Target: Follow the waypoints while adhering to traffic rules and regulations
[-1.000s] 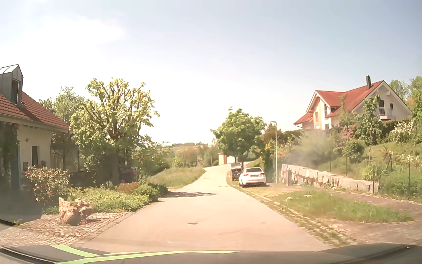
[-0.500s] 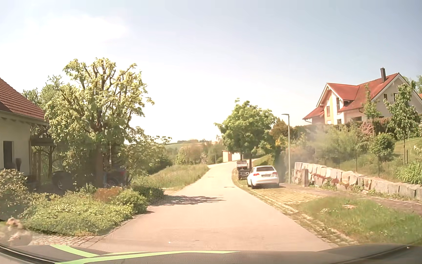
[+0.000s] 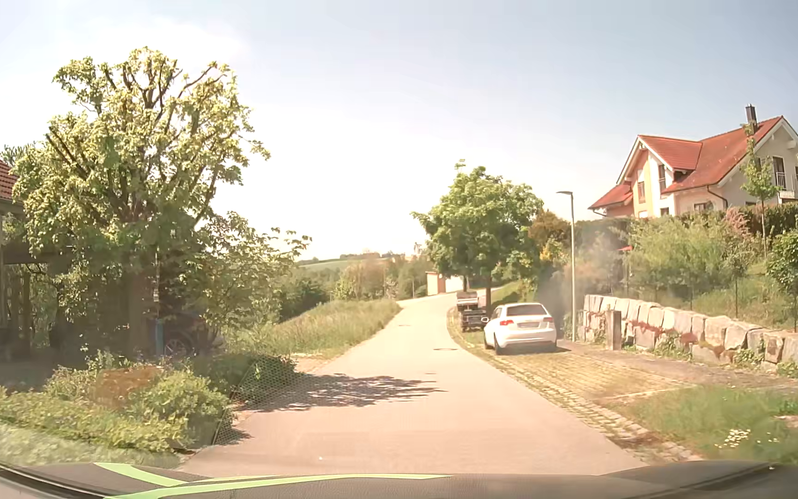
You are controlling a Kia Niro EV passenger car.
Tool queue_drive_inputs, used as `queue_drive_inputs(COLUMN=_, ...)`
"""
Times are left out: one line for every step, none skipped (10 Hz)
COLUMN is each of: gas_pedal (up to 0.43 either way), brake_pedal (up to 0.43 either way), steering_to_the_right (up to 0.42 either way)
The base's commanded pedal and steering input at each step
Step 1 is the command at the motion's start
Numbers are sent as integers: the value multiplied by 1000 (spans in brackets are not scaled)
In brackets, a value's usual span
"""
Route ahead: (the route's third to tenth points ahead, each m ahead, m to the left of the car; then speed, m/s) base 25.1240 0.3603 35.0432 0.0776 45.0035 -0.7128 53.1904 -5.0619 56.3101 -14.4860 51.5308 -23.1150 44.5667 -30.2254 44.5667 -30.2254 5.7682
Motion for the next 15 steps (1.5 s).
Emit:
queue_drive_inputs(gas_pedal=0, brake_pedal=0, steering_to_the_right=-9)
queue_drive_inputs(gas_pedal=0, brake_pedal=0, steering_to_the_right=-1)
queue_drive_inputs(gas_pedal=0, brake_pedal=0, steering_to_the_right=2)
queue_drive_inputs(gas_pedal=0, brake_pedal=0, steering_to_the_right=2)
queue_drive_inputs(gas_pedal=0, brake_pedal=0, steering_to_the_right=3)
queue_drive_inputs(gas_pedal=0, brake_pedal=0, steering_to_the_right=4)
queue_drive_inputs(gas_pedal=0, brake_pedal=6, steering_to_the_right=5)
queue_drive_inputs(gas_pedal=0, brake_pedal=12, steering_to_the_right=6)
queue_drive_inputs(gas_pedal=0, brake_pedal=24, steering_to_the_right=5)
queue_drive_inputs(gas_pedal=0, brake_pedal=30, steering_to_the_right=5)
queue_drive_inputs(gas_pedal=0, brake_pedal=30, steering_to_the_right=5)
queue_drive_inputs(gas_pedal=0, brake_pedal=30, steering_to_the_right=4)
queue_drive_inputs(gas_pedal=0, brake_pedal=37, steering_to_the_right=4)
queue_drive_inputs(gas_pedal=0, brake_pedal=49, steering_to_the_right=3)
queue_drive_inputs(gas_pedal=0, brake_pedal=49, steering_to_the_right=1)
